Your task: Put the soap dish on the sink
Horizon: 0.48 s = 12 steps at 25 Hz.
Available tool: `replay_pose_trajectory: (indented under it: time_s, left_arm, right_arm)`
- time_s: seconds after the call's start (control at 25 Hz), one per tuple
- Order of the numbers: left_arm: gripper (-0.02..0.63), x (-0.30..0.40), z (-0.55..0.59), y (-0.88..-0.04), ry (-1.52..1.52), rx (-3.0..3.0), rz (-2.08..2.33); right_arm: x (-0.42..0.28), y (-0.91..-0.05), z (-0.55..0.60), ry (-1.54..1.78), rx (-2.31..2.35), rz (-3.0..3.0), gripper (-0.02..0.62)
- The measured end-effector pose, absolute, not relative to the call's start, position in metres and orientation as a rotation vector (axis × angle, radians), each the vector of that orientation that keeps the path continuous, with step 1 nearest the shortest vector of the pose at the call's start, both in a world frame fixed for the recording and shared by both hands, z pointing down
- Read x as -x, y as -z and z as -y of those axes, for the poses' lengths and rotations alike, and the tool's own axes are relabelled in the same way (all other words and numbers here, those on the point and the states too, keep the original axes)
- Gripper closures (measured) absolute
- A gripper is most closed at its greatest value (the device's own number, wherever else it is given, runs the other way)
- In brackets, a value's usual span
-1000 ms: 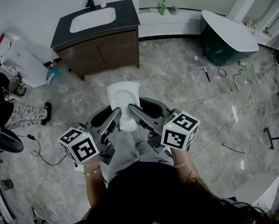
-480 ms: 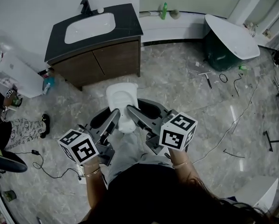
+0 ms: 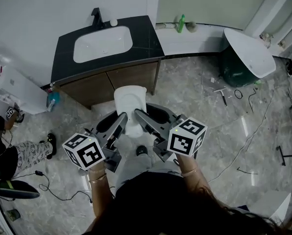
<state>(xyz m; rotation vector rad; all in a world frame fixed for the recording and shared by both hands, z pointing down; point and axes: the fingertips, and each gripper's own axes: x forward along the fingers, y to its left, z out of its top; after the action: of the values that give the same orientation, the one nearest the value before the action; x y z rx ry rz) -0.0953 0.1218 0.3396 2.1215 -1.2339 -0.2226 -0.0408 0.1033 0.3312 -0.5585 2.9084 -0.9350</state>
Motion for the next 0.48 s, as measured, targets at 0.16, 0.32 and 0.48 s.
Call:
replay_pose_trajectory:
  time_s: [0.16, 0.32, 0.48]
  left_arm:
    - [0.495, 0.118, -0.095, -0.345, 0.247, -2.098, 1.229]
    - [0.495, 0.134, -0.063, -0.351, 0.240, -2.068, 1.233]
    - [0.495, 0.146, -0.020, -0.363, 0.254, -2.057, 1.226]
  right_arm:
    - [0.063, -0.336, -0.076, 0.954, 0.577, -2.910, 0.462]
    - [0.079, -0.343, -0.043, 0.977, 0.586, -2.909, 0.461]
    - [0.091, -0.354, -0.001, 0.990, 0.600, -2.907, 0.462]
